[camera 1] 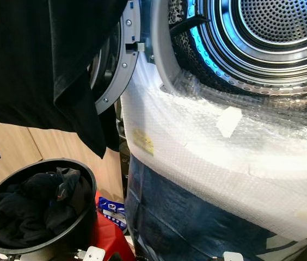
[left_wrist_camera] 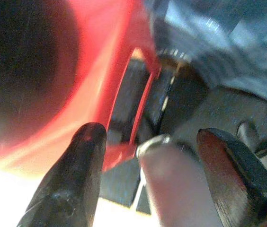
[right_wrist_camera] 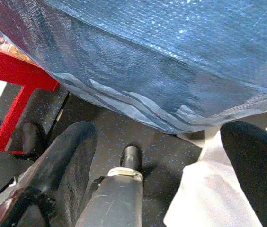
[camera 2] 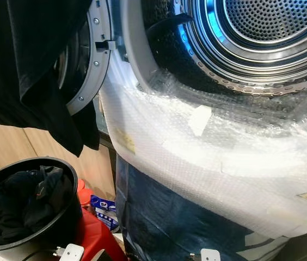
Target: Clothes washing
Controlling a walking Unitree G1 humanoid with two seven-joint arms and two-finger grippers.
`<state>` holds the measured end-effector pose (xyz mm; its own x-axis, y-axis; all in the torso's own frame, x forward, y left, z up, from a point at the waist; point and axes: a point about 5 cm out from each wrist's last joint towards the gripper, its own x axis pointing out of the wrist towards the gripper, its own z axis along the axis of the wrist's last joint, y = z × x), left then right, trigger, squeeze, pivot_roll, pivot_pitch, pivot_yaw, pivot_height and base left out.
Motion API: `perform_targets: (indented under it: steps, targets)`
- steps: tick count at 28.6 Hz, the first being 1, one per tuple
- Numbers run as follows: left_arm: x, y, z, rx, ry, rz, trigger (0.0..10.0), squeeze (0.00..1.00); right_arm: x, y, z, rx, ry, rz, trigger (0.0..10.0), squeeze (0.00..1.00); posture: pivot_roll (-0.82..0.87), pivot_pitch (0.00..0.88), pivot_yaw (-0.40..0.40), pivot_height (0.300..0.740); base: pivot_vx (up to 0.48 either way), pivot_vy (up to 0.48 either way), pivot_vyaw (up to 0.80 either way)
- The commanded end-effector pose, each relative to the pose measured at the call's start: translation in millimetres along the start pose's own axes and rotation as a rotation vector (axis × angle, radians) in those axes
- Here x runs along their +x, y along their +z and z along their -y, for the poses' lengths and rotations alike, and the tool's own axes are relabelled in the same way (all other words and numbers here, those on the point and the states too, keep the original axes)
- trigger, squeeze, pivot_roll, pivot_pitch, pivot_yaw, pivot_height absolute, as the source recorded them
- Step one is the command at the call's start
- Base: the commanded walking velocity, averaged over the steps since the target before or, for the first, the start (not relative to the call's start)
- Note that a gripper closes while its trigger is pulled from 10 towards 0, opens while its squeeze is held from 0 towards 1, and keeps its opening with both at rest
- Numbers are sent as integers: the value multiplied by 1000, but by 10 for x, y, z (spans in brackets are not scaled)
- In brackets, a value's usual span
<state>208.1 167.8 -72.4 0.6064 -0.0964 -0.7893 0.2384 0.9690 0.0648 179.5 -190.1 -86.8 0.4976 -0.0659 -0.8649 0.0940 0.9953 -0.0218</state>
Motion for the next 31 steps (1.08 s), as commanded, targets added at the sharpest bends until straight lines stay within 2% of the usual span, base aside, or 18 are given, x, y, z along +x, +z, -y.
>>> perform_targets:
  steps: [1, 3, 5, 8, 10, 11, 12, 14, 15, 17, 18, 19, 20, 21, 24, 25, 28, 31]
  targets:
    - [21, 138, 56, 56, -42, 54, 10000, 0, 0, -4, -5, 1, 6, 0, 10000, 0, -45, 0, -17, 740, 0, 0, 0]
    - [32, 236, 104, 101, -73, 93, 10000, 0, 0, -6, -6, -2, 7, -1, 10000, 0, -44, 0, -19, 740, 0, 0, 0]
    - [42, 475, 198, 201, -135, 192, 10000, 0, -1, -15, -11, -7, 10, -4, 10000, 0, -41, 0, -19, 740, 0, 0, 0]
    - [36, 715, 298, 307, -194, 284, 10000, 0, -1, -22, -19, -13, 13, -6, 10000, 0, -40, 0, -18, 740, 0, 0, 0]
    - [34, 734, 307, 321, -200, 292, 10000, 0, -1, -25, -21, -14, 14, -6, 10000, 0, -36, 0, -17, 740, 0, 0, 0]
    - [26, 856, 389, 389, -217, 339, 10000, 0, -1, -29, -28, -16, 16, -8, 10000, 0, -35, 0, -15, 740, 0, 0, 0]
    - [26, 856, 389, 389, -217, 339, 10000, 0, -1, -29, -28, -16, 16, -8, 10000, 0, -35, 0, -15, 740, 0, 0, 0]
    - [-18, 1066, 505, 433, -226, 460, 10000, 0, -1, -37, -50, -18, 20, -8, 10000, 0, -47, 0, 3, 740, 0, 0, 0]
    - [-37, 1122, 511, 444, -209, 500, 10000, 0, -1, -42, -54, -17, 20, -8, 10000, 0, -48, 0, 6, 740, 0, 0, 0]
    - [-81, 1233, 491, 356, -193, 569, 10000, 0, -3, -56, -53, -6, 21, -5, 10000, 0, -50, 0, 11, 740, 0, 0, 0]
    - [-101, 1265, 480, 343, -184, 594, 10000, 0, -5, -67, -52, -7, 22, -8, 10000, 0, -45, 0, 9, 740, 0, 0, 0]
    - [-144, 1313, 479, 353, -181, 638, 10000, 0, -8, -99, -47, -15, 23, -17, 10000, 0, -34, 0, 6, 740, 0, 0, 0]
    - [-216, 1378, 498, 422, -180, 696, 10000, 0, -13, -144, -41, -29, 25, -31, 10000, 0, -25, 0, 3, 740, 0, 0, 0]
    - [-242, 1398, 506, 449, -179, 714, 10000, 0, -15, -156, -39, -34, 25, -35, 10000, 0, -25, 0, 3, 740, 0, 0, 0]
    - [-414, 1551, 499, 427, -154, 819, 10000, 0, -19, -194, -47, -40, 29, -43, 10000, 0, -15, 0, 9, 740, 0, 0, 0]
    - [-414, 1551, 499, 427, -154, 819, 10000, 0, -19, -194, -47, -40, 29, -43, 10000, 0, -15, 0, 9, 740, 0, 0, 0]
    - [-647, 1658, 451, 435, -98, 896, 10000, 0, -17, -188, -78, -33, 34, -41, 10000, 0, -16, 4, 19, 740, 0, 0, 0]
    - [-790, 1700, 374, 435, -15, 922, 10000, 0, -17, -190, -97, -33, 38, -40, 10000, 0, -9, 1, 20, 740, 0, 0, 0]
